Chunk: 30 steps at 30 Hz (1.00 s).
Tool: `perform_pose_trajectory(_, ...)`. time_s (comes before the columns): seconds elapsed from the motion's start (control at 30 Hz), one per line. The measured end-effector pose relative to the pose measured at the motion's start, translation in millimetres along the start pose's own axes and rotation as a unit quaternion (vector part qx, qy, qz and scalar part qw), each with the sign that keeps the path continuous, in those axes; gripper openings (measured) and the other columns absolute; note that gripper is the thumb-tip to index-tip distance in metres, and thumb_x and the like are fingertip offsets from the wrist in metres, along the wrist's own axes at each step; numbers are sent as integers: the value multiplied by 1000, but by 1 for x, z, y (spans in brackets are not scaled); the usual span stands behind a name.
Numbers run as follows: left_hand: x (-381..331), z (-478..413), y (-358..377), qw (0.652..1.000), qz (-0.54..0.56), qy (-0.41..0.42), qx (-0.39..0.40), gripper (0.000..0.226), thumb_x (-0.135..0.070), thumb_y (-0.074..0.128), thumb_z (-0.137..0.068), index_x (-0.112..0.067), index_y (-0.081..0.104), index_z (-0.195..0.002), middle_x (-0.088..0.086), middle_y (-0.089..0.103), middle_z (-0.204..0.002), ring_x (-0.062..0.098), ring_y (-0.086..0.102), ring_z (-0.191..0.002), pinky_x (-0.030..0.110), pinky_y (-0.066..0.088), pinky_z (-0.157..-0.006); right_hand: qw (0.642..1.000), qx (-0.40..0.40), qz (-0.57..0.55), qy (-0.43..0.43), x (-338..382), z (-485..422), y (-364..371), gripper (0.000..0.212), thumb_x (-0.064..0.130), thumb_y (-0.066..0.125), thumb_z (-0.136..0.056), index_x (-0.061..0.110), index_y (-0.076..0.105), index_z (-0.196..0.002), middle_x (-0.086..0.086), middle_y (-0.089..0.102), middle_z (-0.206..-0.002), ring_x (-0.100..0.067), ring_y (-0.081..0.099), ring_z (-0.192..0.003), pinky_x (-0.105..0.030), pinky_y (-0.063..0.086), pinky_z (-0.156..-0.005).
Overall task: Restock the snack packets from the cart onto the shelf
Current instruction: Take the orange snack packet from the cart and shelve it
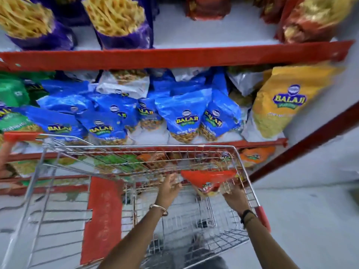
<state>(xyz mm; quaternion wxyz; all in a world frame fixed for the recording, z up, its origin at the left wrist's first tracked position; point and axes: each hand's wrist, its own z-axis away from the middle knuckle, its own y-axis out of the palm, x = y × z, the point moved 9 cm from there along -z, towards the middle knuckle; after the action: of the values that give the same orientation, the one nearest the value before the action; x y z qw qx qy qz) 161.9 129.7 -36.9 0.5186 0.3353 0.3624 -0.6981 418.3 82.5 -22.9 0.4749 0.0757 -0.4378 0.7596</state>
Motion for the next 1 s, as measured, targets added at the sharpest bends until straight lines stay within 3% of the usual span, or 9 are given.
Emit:
perform_pose_trajectory(0.07,32,-15,13,999,17,-30,4,54,-21,71,-72,-20,45,-120,16,45,-136,34,43,-127,54,40,-104,999,11,-36,2,-9,-21,10,64,1,51,-85,9,22,-141,-21,53,-130,-36,53,-112,-42,46,-89)
perform_pose_trajectory(0.13,44,-25,28,999,32,-43,11,53,1,60,-79,-23,42,-123,9,45,-134,29,39,-131,56,36,-107,995,31,-85,-31,-10,-38,22,74,-7,47,-84,20,12,-143,-11,36,-147,-32,40,-130,-49,38,-106)
perform_pose_trajectory(0.23,49,-40,52,998,19,-53,22,56,10,53,-81,-16,40,-128,0,45,-128,22,39,-125,42,35,-105,991,45,-118,-34,-15,-58,31,68,-10,44,-85,21,20,-141,-6,36,-145,-28,35,-133,-48,32,-111)
perform_pose_trajectory(0.4,54,-63,66,997,41,-63,-19,34,12,50,-82,-18,58,-97,6,62,-99,29,53,-102,53,44,-98,997,-37,-65,-4,-29,-80,22,35,2,50,-89,6,47,-124,-17,62,-121,-35,56,-112,-38,43,-92)
perform_pose_trajectory(0.53,50,-58,48,992,-13,-81,-100,17,8,48,-84,9,61,-94,26,64,-96,24,50,-87,41,44,-82,994,-103,-23,-27,-16,-77,9,17,6,49,-90,2,59,-103,-24,68,-99,-37,62,-91,-34,45,-71)
perform_pose_trajectory(0.63,42,-55,31,990,-14,-38,-138,22,9,52,-78,-10,63,-79,16,64,-84,30,57,-80,48,51,-77,992,-110,31,-59,1,-65,4,17,11,46,-92,10,57,-105,-15,68,-92,-32,63,-83,-33,43,-63)
perform_pose_trajectory(0.77,-13,-31,12,988,38,13,-146,24,8,51,-81,0,59,-102,13,63,-91,27,56,-85,40,48,-78,983,-128,-42,-125,29,-39,-17,16,6,45,-91,8,55,-104,-15,68,-90,-30,61,-79,-34,45,-65)
perform_pose_trajectory(0.87,-77,0,0,984,83,103,-117,33,11,49,-81,-15,62,-97,3,69,-91,27,55,-93,47,48,-88,963,-150,-91,-203,60,-7,-50,11,11,50,-91,10,55,-101,-11,69,-84,-27,62,-73,-39,52,-65)
perform_pose_trajectory(1.0,-155,44,-27,975,38,185,-116,31,6,52,-81,-23,64,-79,-12,68,-72,21,60,-78,29,53,-72,919,-176,-155,-317,117,53,-109,13,18,54,-89,15,49,-78,7,56,-67,-9,53,-62,-33,45,-60)
